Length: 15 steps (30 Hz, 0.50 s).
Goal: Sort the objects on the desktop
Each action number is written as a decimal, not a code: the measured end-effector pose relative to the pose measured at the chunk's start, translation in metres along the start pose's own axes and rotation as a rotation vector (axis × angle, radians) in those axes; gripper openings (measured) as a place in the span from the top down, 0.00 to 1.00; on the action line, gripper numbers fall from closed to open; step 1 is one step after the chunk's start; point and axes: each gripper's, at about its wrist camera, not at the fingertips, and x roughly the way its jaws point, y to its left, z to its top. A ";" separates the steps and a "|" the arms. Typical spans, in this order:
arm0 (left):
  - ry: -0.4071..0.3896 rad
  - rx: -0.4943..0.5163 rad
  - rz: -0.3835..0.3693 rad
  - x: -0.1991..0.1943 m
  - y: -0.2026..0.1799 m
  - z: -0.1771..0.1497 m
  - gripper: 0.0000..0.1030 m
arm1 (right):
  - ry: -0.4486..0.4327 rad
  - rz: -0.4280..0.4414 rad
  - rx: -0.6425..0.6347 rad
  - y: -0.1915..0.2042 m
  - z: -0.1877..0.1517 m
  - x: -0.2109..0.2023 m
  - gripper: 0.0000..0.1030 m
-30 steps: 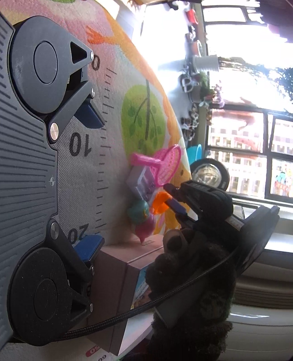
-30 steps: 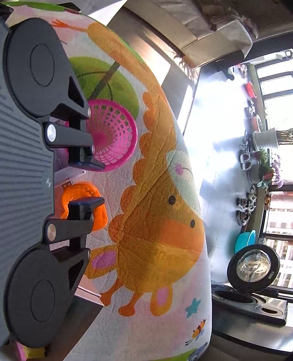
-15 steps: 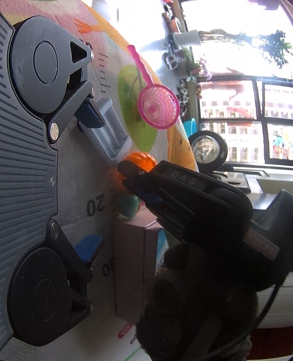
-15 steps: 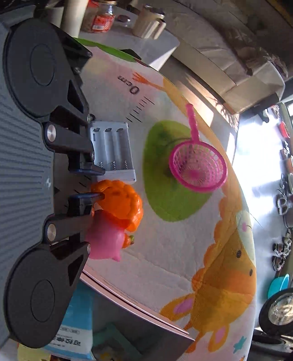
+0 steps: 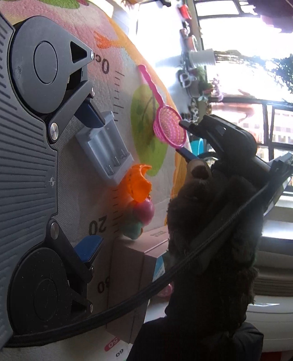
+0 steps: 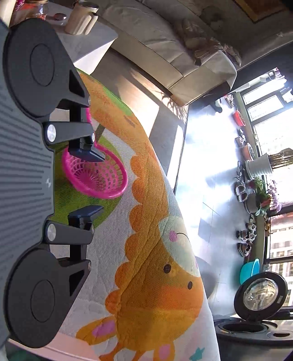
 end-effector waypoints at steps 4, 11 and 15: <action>0.003 -0.026 -0.014 0.000 0.007 0.000 0.00 | 0.054 -0.035 -0.058 -0.002 -0.001 0.007 0.91; 0.004 -0.027 -0.029 0.000 0.008 0.001 0.00 | 0.063 -0.214 -0.127 -0.044 -0.020 -0.048 0.94; 0.006 -0.018 -0.024 0.002 0.006 0.002 0.00 | 0.039 -0.287 -0.189 -0.055 -0.035 -0.077 0.92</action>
